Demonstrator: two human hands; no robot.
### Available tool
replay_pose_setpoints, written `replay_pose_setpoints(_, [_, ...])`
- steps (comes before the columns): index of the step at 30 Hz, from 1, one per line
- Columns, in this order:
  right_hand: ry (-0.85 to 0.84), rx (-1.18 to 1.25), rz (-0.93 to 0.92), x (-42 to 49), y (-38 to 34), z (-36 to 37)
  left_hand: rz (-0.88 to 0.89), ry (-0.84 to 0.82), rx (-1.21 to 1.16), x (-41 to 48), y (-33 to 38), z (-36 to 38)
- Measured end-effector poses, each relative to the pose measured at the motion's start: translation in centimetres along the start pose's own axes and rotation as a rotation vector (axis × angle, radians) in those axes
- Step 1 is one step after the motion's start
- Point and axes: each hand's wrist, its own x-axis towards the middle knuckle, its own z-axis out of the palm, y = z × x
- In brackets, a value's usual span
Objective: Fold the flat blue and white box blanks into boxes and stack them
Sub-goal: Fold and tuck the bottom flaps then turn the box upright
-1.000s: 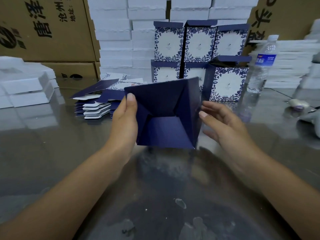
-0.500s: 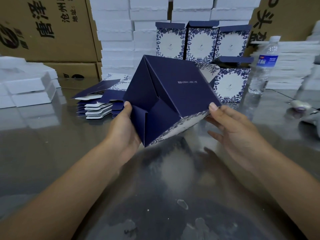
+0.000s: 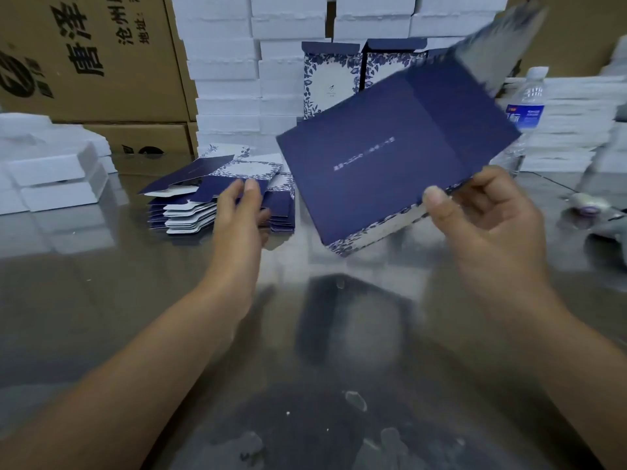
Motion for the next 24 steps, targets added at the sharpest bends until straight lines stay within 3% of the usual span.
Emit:
replay_pose_setpoints(5, [-0.024, -0.774, -0.687, -0.9, 1.3, 0.2, 0.456, -0.161, 0.219, -1.4, -0.4, -0.1])
replay_pose_setpoints(9, [-0.139, -0.955, -0.941, -1.2, 1.9, 0.9, 0.671, -0.333, 0.456, -1.7, -0.6, -0.2])
replay_pose_setpoints(18, [-0.271, -0.929, -0.993, -1.9, 0.7, 1.9, 0.857, -0.397, 0.492, -1.3, -1.5, 0.1])
replay_pose_setpoints(24, [-0.207, -0.587, -0.640, -2.1, -0.6, 1.5, 0.826, -0.366, 0.515, -0.6, -1.6, -0.3])
